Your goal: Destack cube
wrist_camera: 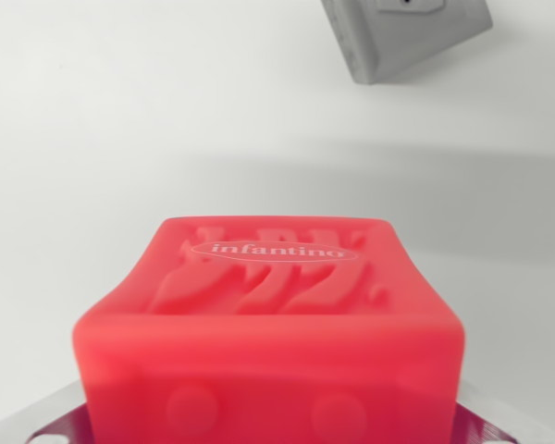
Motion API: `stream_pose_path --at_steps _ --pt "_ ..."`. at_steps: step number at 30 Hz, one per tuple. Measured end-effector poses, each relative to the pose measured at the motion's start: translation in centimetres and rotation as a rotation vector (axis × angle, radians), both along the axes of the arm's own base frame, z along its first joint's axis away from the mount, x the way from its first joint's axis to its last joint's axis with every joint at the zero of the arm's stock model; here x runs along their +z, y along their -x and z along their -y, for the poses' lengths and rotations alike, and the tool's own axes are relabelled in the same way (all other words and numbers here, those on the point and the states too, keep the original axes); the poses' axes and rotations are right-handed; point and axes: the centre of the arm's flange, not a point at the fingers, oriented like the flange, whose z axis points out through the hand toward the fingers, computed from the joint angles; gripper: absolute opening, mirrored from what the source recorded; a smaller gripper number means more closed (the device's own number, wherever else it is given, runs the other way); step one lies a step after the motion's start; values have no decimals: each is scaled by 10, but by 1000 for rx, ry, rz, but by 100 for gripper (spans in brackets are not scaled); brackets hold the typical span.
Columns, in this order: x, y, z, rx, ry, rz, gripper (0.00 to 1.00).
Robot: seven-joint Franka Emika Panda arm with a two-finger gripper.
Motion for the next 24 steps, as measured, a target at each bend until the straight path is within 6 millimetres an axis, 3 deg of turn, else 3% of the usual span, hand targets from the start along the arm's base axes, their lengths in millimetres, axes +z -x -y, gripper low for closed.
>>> stream_pose_path --at_steps 24 --pt "-6 41 -16 -176 1 -1 0"
